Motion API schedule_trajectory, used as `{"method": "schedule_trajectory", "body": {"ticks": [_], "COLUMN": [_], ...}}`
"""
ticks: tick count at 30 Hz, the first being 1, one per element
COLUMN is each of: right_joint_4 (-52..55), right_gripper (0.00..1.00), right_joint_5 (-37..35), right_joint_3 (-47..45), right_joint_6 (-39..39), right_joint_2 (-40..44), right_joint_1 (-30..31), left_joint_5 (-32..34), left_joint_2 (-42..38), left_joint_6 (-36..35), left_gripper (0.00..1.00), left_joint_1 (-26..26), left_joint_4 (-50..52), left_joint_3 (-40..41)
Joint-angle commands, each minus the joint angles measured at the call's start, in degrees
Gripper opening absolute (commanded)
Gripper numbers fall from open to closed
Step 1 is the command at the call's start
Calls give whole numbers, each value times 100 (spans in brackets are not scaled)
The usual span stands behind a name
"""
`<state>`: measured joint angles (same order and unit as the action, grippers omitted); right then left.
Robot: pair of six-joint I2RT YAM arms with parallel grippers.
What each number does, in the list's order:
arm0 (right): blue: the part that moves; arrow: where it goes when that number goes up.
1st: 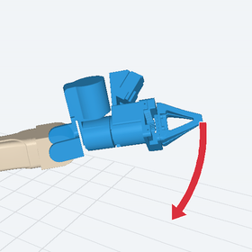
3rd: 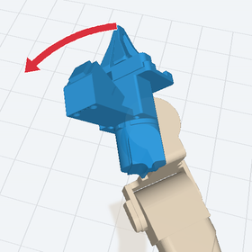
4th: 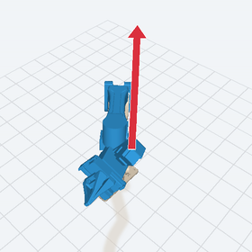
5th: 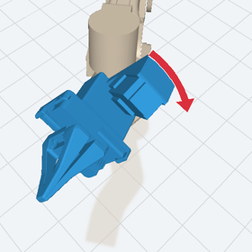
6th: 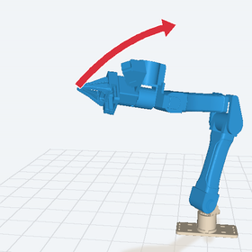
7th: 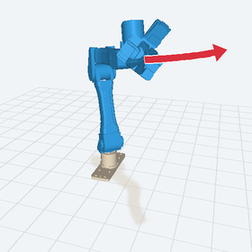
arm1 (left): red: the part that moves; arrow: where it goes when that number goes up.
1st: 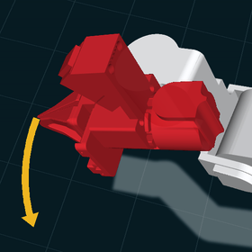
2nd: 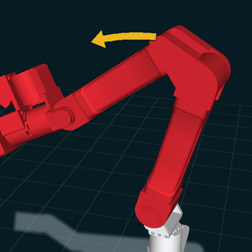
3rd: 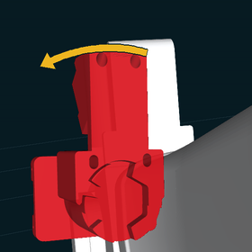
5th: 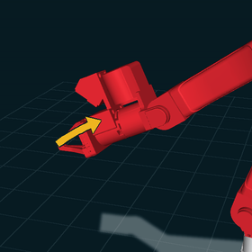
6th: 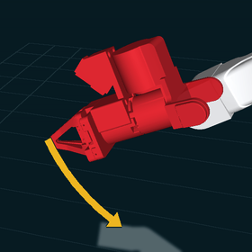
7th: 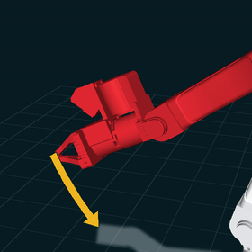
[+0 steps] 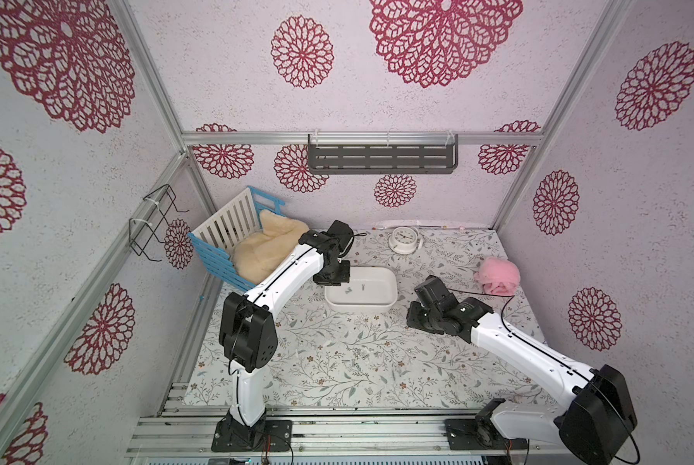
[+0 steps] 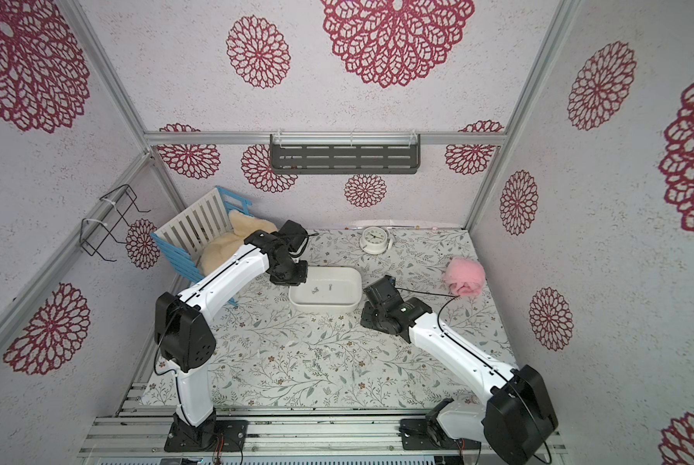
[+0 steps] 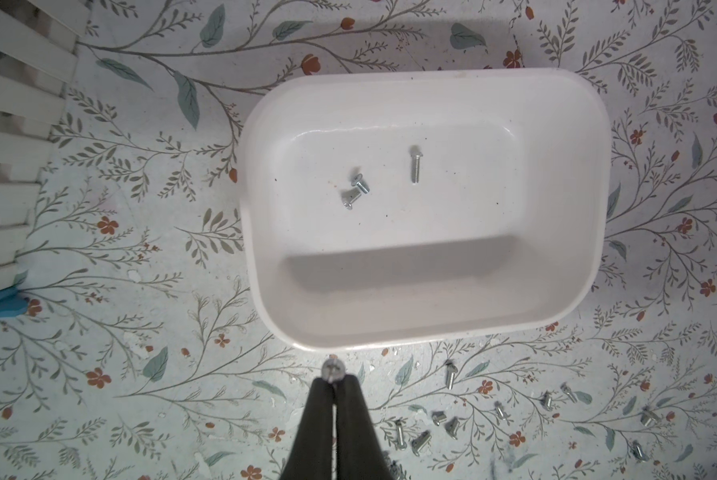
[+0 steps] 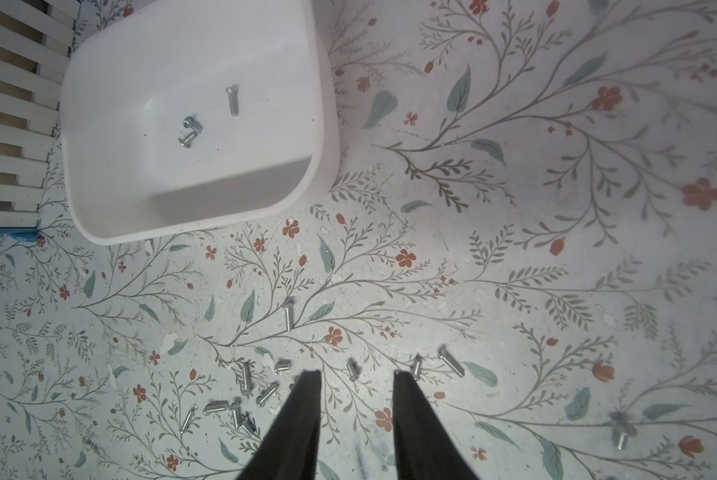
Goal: Put the screws on the desktop into the storage box
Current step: Place the screw in the storage box.
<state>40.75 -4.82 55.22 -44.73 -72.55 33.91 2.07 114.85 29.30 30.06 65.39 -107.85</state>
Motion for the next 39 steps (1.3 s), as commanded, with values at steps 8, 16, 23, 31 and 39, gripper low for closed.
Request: {"method": "schedule_trajectory", "body": {"ticks": [8, 16, 23, 31, 39], "right_joint_4": [-44, -74, -23, -14, 61], "right_gripper": [34, 34, 35, 36, 36], "right_joint_5": [-116, -102, -151, -160, -186], "right_joint_3": [-155, -309, -368, -381, -389], "right_joint_6": [-127, -194, -210, -232, -323], "right_joint_2": [296, 394, 464, 505, 514], "right_joint_1": [19, 21, 22, 18, 19], "left_joint_5": [-388, -354, -263, -112, 125], "left_joint_2": [1122, 1722, 2027, 1830, 792], "left_joint_6": [-14, -36, -120, -208, -301], "left_gripper": [3, 6, 11, 27, 36], "left_joint_1": [-18, -18, -51, -62, -67], "left_joint_4": [36, 36, 121, 203, 220], "left_joint_3": [-605, -875, -1051, -1139, -1220]}}
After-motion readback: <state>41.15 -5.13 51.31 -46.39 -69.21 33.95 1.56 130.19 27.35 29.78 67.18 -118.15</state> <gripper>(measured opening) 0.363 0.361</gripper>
